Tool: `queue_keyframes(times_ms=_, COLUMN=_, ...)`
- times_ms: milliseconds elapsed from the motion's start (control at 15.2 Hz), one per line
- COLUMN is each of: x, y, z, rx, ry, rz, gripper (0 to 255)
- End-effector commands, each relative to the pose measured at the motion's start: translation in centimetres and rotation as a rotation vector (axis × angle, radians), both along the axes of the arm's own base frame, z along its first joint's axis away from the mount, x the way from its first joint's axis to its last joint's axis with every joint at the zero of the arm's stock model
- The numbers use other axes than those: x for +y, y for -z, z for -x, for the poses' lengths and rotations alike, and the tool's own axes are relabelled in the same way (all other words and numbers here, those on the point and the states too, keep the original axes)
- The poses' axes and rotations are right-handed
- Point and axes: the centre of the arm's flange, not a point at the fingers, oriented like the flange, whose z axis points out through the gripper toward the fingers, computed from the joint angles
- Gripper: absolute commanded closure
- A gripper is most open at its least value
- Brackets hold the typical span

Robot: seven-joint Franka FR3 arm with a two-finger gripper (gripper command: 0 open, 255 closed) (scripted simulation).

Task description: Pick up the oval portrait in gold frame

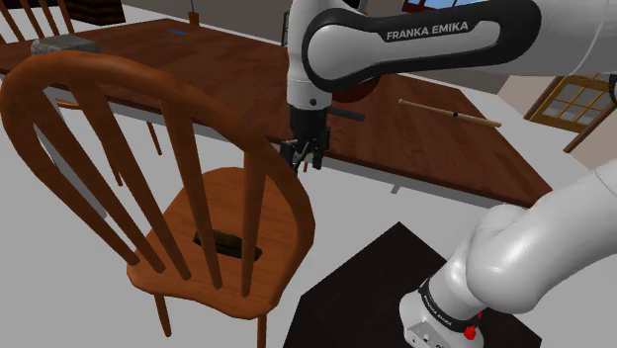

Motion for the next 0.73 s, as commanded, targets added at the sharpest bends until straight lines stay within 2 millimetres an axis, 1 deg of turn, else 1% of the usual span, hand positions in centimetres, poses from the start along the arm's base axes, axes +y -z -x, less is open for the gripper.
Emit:
queue_keyframes(times_ms=0, x=2.1, y=1.0, z=-0.7, rx=0.017, ry=-0.029, rz=-0.023, gripper=0)
queue_keyframes(times_ms=330, x=7.8, y=3.2, z=-2.2, rx=0.057, ry=-0.099, rz=-0.077, gripper=0)
queue_keyframes(times_ms=660, x=13.6, y=5.3, z=-3.1, rx=0.098, ry=-0.17, rz=-0.132, gripper=0)
